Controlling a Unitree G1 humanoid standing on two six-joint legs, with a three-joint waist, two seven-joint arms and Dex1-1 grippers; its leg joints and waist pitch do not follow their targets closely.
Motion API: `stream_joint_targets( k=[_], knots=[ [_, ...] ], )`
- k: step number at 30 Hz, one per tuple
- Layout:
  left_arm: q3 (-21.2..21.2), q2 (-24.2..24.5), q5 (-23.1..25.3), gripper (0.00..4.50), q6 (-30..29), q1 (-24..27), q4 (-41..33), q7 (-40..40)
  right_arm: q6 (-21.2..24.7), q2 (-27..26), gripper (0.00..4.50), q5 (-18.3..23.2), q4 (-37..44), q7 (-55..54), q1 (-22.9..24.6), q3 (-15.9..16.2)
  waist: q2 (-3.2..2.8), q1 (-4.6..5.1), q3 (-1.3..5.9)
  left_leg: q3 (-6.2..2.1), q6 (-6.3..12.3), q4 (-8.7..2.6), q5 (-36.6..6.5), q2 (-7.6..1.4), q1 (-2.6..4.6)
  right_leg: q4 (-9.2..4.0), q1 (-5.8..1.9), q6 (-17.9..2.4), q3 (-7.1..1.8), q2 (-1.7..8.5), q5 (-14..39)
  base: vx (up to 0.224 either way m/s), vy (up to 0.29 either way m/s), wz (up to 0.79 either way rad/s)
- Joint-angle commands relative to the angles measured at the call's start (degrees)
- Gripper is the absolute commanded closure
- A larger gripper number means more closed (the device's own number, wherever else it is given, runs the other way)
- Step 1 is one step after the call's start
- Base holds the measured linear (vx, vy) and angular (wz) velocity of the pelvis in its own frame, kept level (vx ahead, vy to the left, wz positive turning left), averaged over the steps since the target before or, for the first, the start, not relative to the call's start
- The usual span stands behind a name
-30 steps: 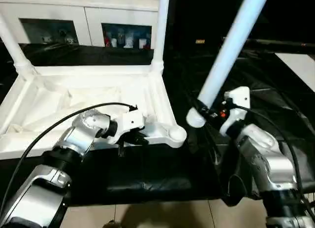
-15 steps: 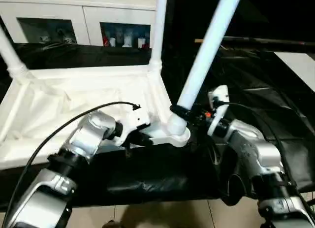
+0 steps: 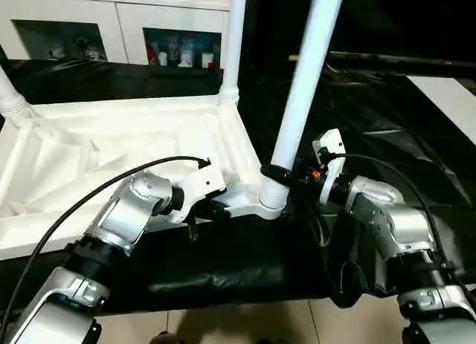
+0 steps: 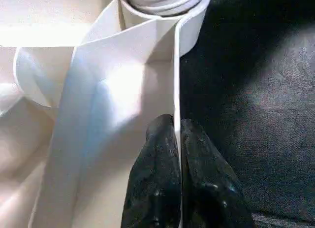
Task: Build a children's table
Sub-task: Insert table leg to table base
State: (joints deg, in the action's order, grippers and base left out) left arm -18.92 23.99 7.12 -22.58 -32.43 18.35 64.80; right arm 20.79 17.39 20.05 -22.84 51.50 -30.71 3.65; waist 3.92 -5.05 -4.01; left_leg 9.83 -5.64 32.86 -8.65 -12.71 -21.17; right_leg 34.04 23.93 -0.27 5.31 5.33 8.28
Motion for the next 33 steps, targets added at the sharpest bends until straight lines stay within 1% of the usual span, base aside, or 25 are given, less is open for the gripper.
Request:
stream_joint_targets(
  k=[1,4,7,8,10,13,14,15,16,17,18,19,20,21,22,23,24,27,28,29,30,31,33],
  knots=[
    [0.2,-0.07,-0.69,4.5,-0.37,0.82,0.11,-1.06,0.7,1.06,2.65,-0.34,0.15,0.2,0.02,-0.17,0.04,-0.05,3.41,0.15,0.88,-3.96,-17.22,-0.38,0.53,-4.49,-2.61,-7.61,-2.41,2.75,24.03,0.0,0.0,0.0],
    [0.22,0.01,-0.93,4.5,-0.51,0.88,-0.24,-1.0,0.04,0.04,2.65,0.21,-1.52,-0.63,0.04,-1.32,-0.14,-0.04,3.31,0.09,0.62,-4.01,-18.03,-0.35,0.6,-4.69,-2.51,-7.28,-2.39,2.82,25.4,0.0,0.0,0.0],
    [0.18,0.09,-1.11,4.5,-0.67,0.94,-0.54,-1.08,-0.2,-0.58,2.65,0.82,-2.81,-0.79,0.02,-2.08,-0.13,0.0,3.28,0.01,0.51,-4.06,-18.71,-0.35,0.6,-4.84,-2.49,-7.19,-2.34,2.86,26.23,0.0,0.0,0.0],
    [0.2,0.1,-1.19,4.5,-0.59,0.97,-0.62,-1.18,-0.53,-1.05,2.65,1.1,-3.7,-1.02,0.24,-2.63,-0.24,0.01,3.26,0.0,0.48,-4.08,-18.9,-0.36,0.6,-4.86,-2.47,-7.2,-2.34,2.87,26.35,0.0,0.0,0.0],
    [0.33,0.05,-1.34,4.5,-0.56,1.07,-0.79,-1.44,-1.55,-1.95,2.65,1.61,-5.34,-2.14,1.04,-4.05,-0.23,0.09,3.26,-0.04,0.29,-4.09,-19.32,-0.38,0.66,-4.91,-2.37,-7.32,-2.35,2.9,26.49,0.0,0.0,0.0],
    [0.6,-0.09,-1.55,4.5,-0.5,1.08,-0.81,-1.76,-2.61,-2.86,2.65,2.38,-6.41,-3.46,2.5,-5.61,-0.3,0.1,3.19,-0.02,0.42,-4.17,-19.5,-0.36,0.63,-4.92,-2.41,-7.37,-2.32,2.76,26.24,0.0,0.0,0.0],
    [0.7,-0.15,-1.59,4.5,-0.4,1.06,-0.74,-1.99,-3.39,-3.23,2.65,2.4,-6.65,-4.09,3.23,-6.14,-0.6,0.07,3.14,-0.03,0.28,-4.2,-19.92,-0.37,0.65,-5.01,-2.32,-7.31,-2.36,2.85,26.47,0.0,0.0,0.0],
    [0.7,-0.15,-1.59,4.5,-0.4,1.06,-0.74,-1.99,-3.39,-3.23,2.65,2.4,-6.65,-4.09,3.23,-6.14,-0.44,0.14,3.1,-0.09,0.2,-4.25,-20.49,-0.34,0.69,-5.12,-2.33,-7.11,-2.27,2.82,27.25,0.0,0.0,0.0],
    [0.91,-0.32,-1.68,4.5,-0.23,0.95,-0.48,-2.42,-4.97,-4.16,2.65,2.73,-7.03,-5.58,4.67,-7.47,-0.88,0.1,3.06,-0.15,0.08,-4.3,-21.18,-0.35,0.8,-5.22,-2.24,-6.97,-2.25,2.84,27.97,0.0,0.0,0.0],
    [0.96,-0.36,-1.7,4.5,-0.2,0.91,-0.42,-2.51,-5.28,-4.37,2.65,2.85,-7.09,-5.91,4.95,-7.78,-0.78,0.21,2.96,-0.09,0.07,-4.3,-21.82,-0.37,0.86,-5.43,-2.05,-6.83,-2.28,2.82,28.52,0.0,0.0,0.0],
    [1.07,-0.48,-1.72,4.5,-0.06,0.85,-0.24,-2.72,-6.25,-4.74,2.65,2.79,-6.86,-6.54,5.81,-8.09,-0.84,0.24,2.95,-0.17,-0.09,-4.3,-22.74,-0.29,0.89,-5.59,-2.07,-6.51,-2.2,2.87,29.63,0.0,0.0,0.0],
    [1.17,-0.61,-1.77,4.5,0.13,0.77,-0.03,-2.98,-7.49,-5.23,2.65,2.67,-6.59,-7.07,6.79,-8.46,-0.76,0.2,2.93,-0.23,-0.05,-4.32,-23.21,-0.3,1.0,-5.69,-2.01,-6.23,-2.12,2.87,30.55,0.0,0.0,0.0],
    [1.22,-0.69,-1.83,4.5,0.25,0.73,0.09,-3.12,-8.38,-5.74,2.65,2.73,-6.05,-7.54,7.74,-8.85,-1.23,0.14,2.88,-0.32,-0.13,-4.37,-23.49,-0.27,1.02,-5.71,-2.0,-6.16,-2.11,2.87,30.84,0.0,0.0,0.0],
    [1.22,-0.69,-1.83,4.5,0.25,0.73,0.09,-3.12,-8.38,-5.74,2.65,2.73,-6.05,-7.54,7.74,-8.85,-0.97,0.26,2.83,-0.27,-0.11,-4.4,-23.84,-0.26,0.98,-5.92,-1.94,-5.74,-2.09,2.82,31.35,0.0,0.0,0.0],
    [1.36,-0.85,-1.85,4.5,0.59,0.58,0.35,-3.55,-10.12,-6.7,2.65,2.67,-4.99,-8.45,9.54,-9.34,-1.28,0.23,2.77,-0.36,-0.21,-4.53,-24.5,-0.28,1.04,-6.09,-1.88,-5.54,-2.08,2.8,31.64,0.0,0.0,0.0],
    [1.39,-0.91,-1.88,4.5,0.64,0.49,0.48,-3.63,-11.09,-7.02,2.65,2.36,-4.55,-8.77,10.3,-9.29,-1.74,0.23,2.72,-0.48,-0.34,-4.58,-24.96,-0.28,1.1,-6.02,-1.85,-5.59,-2.03,2.82,31.64,0.0,0.0,0.0],
    [1.38,-0.95,-1.88,4.5,0.75,0.38,0.66,-3.71,-12.37,-7.34,2.65,1.92,-4.0,-9.3,11.2,-9.05,-1.68,0.29,2.69,-0.49,-0.25,-4.63,-25.44,-0.24,1.07,-6.1,-1.9,-5.52,-1.96,2.74,31.7,0.0,0.0,0.0],
    [1.32,-1.02,-1.83,4.5,1.09,0.04,1.15,-3.88,-16.29,-8.18,2.65,-0.03,-1.39,-10.93,14.03,-7.84,-1.75,0.36,2.64,-0.52,-0.06,-4.79,-25.89,-0.23,1.11,-6.36,-1.98,-5.3,-1.85,2.73,32.07,0.0,0.0,0.0],
    [1.27,-1.05,-1.86,4.5,1.15,-0.05,1.27,-3.94,-17.09,-8.56,2.65,-0.47,-0.48,-11.22,14.79,-7.57,-1.95,0.37,2.62,-0.51,0.2,-4.96,-25.25,-0.23,1.05,-6.43,-2.13,-5.43,-1.85,2.71,31.39,0.0,0.0,0.0],
    [1.27,-1.05,-1.86,4.5,1.15,-0.05,1.27,-3.94,-17.09,-8.56,2.65,-0.47,-0.48,-11.22,14.79,-7.57,-1.96,0.34,2.63,-0.51,0.31,-5.02,-25.1,-0.24,1.07,-6.44,-2.12,-5.55,-1.89,2.7,31.14,0.0,0.0,0.0],
    [1.13,-1.03,-1.82,4.5,1.33,-0.07,1.44,-3.96,-17.44,-8.77,2.65,-0.89,0.43,-11.36,15.45,-7.07,-2.03,0.39,2.43,-0.51,0.46,-5.09,-25.15,-0.24,1.01,-6.47,-2.06,-5.73,-1.97,2.66,31.16,0.0,0.0,0.0],
    [1.04,-1.03,-1.8,4.5,1.48,-0.08,1.58,-3.97,-17.71,-8.94,2.65,-1.2,1.06,-11.48,15.92,-6.73,-2.13,0.37,2.42,-0.49,0.46,-5.07,-25.24,-0.27,1.11,-6.48,-1.98,-5.78,-2.05,2.72,31.26,0.0,0.0,0.0],
    [0.89,-0.99,-1.77,4.5,1.53,-0.02,1.52,-3.91,-17.57,-8.98,2.65,-1.7,1.87,-11.53,16.48,-6.0,-2.16,0.41,2.35,-0.5,0.49,-5.13,-25.4,-0.28,1.04,-6.5,-2.01,-5.84,-2.07,2.73,31.25,0.0,0.0,0.0]
  ],
)
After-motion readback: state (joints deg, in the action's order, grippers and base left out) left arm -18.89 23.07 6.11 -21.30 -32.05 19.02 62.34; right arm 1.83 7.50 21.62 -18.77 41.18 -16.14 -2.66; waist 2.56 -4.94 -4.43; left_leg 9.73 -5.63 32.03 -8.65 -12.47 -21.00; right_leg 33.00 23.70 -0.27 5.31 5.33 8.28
